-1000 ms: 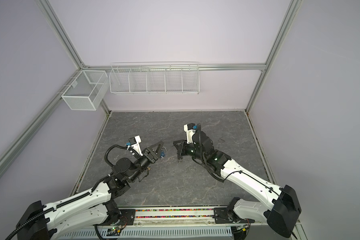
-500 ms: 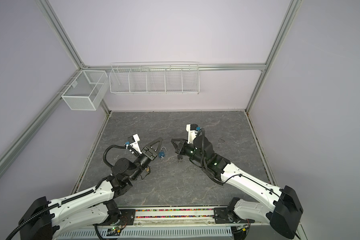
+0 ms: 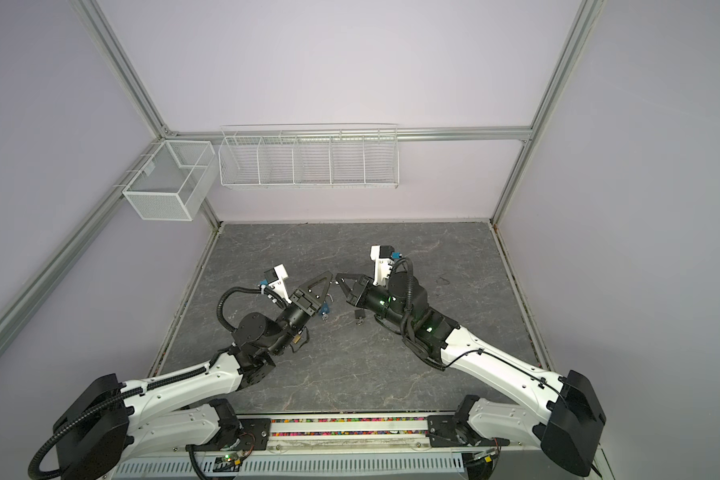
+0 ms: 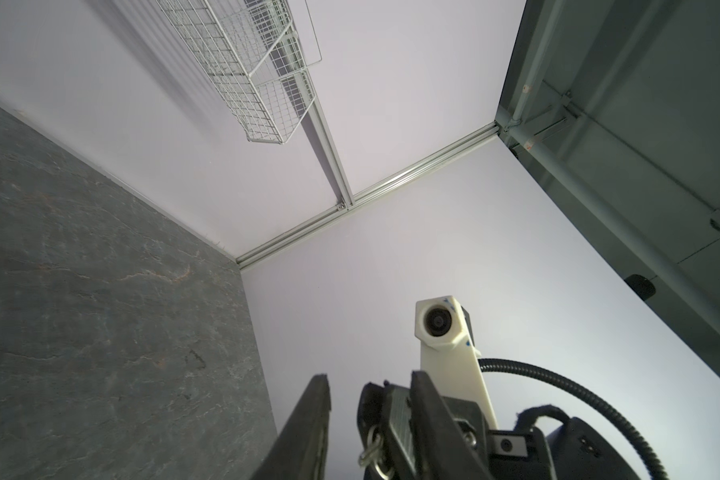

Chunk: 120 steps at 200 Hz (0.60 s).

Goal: Unlock with the key

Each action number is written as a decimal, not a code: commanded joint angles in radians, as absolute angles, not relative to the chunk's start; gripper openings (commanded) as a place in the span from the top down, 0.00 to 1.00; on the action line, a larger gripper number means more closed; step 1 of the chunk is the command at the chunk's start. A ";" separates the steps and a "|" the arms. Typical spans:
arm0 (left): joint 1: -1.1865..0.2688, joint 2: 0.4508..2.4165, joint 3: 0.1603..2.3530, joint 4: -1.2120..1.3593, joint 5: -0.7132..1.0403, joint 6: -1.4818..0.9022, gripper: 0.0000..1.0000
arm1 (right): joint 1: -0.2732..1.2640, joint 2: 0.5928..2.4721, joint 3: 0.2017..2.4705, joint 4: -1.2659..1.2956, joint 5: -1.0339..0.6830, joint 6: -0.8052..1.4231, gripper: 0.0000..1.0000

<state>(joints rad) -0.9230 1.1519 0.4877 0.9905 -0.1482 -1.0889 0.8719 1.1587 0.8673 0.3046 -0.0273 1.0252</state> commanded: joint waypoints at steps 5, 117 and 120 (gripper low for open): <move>-0.920 1.194 0.516 1.147 -0.123 -1.109 0.73 | 0.877 1.159 0.873 0.354 -0.039 1.057 0.93; -0.920 1.207 0.512 1.161 -0.130 -1.128 0.84 | 0.882 1.132 0.840 0.397 0.031 1.050 0.93; -0.920 1.206 0.513 1.158 -0.130 -1.127 0.84 | 0.882 1.134 0.840 0.396 0.029 1.049 0.93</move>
<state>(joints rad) -0.9230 1.2320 0.4915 1.1435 -0.1265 -1.1210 0.8753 1.1526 0.8574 0.3477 0.0006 1.0298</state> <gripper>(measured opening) 0.160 0.071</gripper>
